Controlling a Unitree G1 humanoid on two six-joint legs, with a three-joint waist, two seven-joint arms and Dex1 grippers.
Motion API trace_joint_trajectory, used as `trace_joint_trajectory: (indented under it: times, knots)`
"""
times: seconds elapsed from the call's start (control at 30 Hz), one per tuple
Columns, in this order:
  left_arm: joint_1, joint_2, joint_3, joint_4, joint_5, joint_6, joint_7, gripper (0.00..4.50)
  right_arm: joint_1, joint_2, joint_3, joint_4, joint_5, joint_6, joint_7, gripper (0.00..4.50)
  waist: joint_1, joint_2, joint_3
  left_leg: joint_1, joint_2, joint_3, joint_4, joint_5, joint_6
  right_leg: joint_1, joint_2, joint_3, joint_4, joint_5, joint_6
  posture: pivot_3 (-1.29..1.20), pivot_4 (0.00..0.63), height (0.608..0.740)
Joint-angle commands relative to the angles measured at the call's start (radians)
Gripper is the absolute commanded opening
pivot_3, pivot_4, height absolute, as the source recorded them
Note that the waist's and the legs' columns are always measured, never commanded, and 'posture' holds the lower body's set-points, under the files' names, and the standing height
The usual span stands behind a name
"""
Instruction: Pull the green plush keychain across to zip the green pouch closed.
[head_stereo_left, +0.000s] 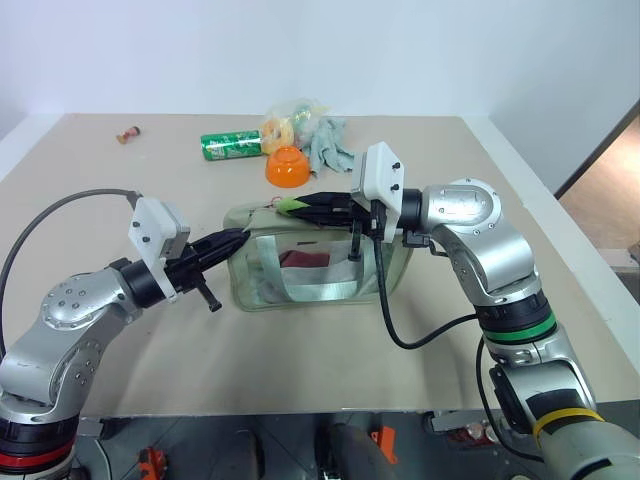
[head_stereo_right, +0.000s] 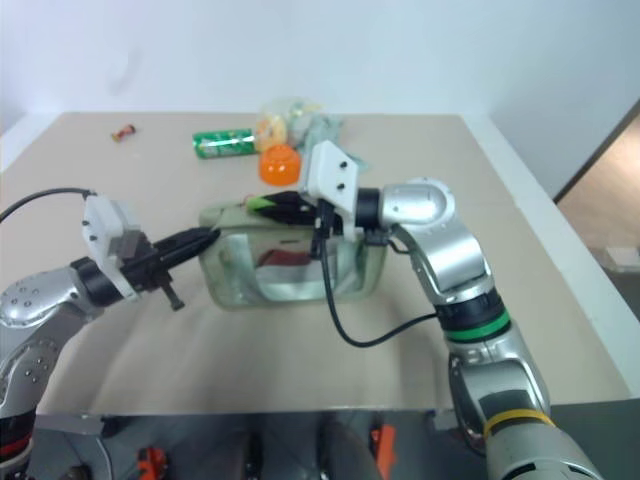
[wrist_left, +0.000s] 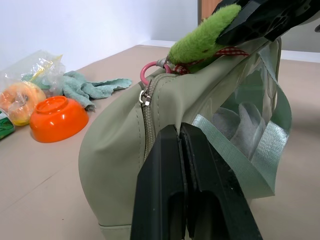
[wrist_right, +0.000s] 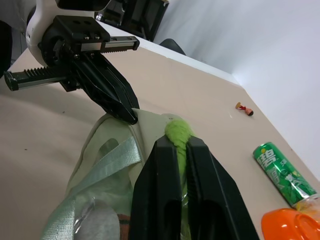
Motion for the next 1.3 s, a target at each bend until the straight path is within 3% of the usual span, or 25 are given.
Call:
trace_joint_trajectory:
  times: [0.03,1.3]
  knots:
    - [-0.006,0.004,-0.012,-0.002,0.013,-0.014,-0.007,0.00,-0.014,-0.002,-0.028,-0.016,-0.003,-0.035,-0.002,0.03,0.000,0.000,0.000,0.000,0.000,0.000,0.000,0.000,0.000,0.000,0.000,0.000,0.000,0.000,0.000,0.00,0.150,0.740]
    - [-0.049,0.025,-0.003,0.055,0.112,-0.113,-0.036,0.00,-0.090,-0.100,-0.193,0.031,0.057,-0.156,0.006,0.03,0.000,0.000,0.000,-0.001,0.000,0.000,0.000,0.000,0.000,0.000,0.000,0.000,0.000,0.000,0.000,0.00,0.150,0.740]
